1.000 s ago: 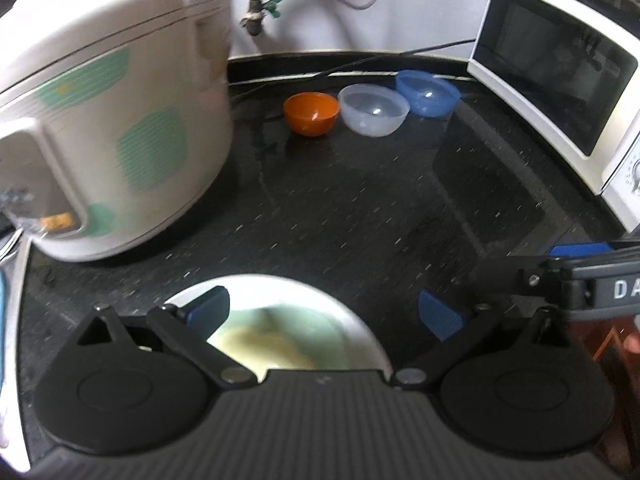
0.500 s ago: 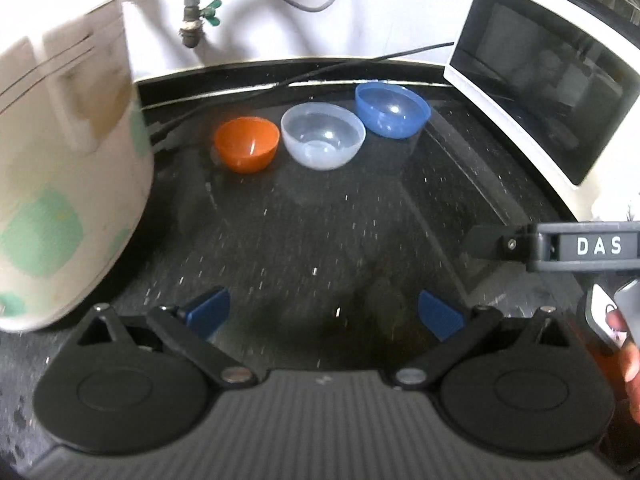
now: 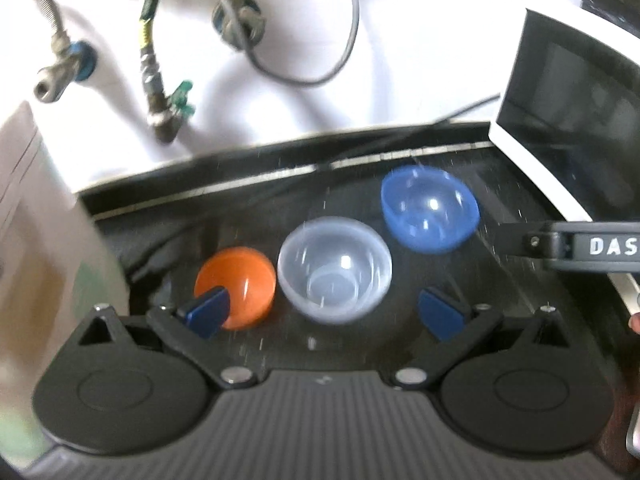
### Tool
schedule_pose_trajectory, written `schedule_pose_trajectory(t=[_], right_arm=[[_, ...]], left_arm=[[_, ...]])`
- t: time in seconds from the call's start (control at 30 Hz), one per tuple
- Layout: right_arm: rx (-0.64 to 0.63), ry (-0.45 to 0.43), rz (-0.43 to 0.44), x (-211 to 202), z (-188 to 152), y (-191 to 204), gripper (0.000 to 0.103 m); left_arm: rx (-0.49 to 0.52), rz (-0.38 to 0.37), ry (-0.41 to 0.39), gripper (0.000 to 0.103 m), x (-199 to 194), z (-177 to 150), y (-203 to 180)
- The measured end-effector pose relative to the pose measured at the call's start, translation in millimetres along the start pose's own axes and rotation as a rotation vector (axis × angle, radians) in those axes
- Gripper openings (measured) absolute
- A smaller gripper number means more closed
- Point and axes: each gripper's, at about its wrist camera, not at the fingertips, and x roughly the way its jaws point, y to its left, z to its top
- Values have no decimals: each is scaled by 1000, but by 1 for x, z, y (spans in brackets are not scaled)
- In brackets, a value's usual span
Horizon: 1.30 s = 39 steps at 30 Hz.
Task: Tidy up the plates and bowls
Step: 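Move the right gripper to the rim of the blue bowl, then close the right gripper on the blue bowl's rim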
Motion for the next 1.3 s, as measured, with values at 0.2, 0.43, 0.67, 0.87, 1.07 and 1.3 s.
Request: schedule_pose_trajectory(t=[0.2, 0.43, 0.67, 0.87, 1.07, 1.3], right_arm=[[39, 41, -17, 49, 43, -19, 103], [87, 120, 1, 97, 64, -45, 74], [88, 165, 46, 119, 64, -48, 38], [116, 210, 109, 136, 56, -50, 12], [129, 206, 137, 132, 47, -47, 6], [106, 186, 129, 106, 40, -35, 6]], left_arm=[[34, 17, -31, 103, 35, 36, -18], [81, 13, -26, 94, 72, 62, -40], [90, -12, 49, 75, 109, 68, -50], [91, -53, 93, 41, 123, 67, -57], [88, -78, 112, 23, 121, 63, -63], [91, -62, 91, 23, 100, 59, -66]])
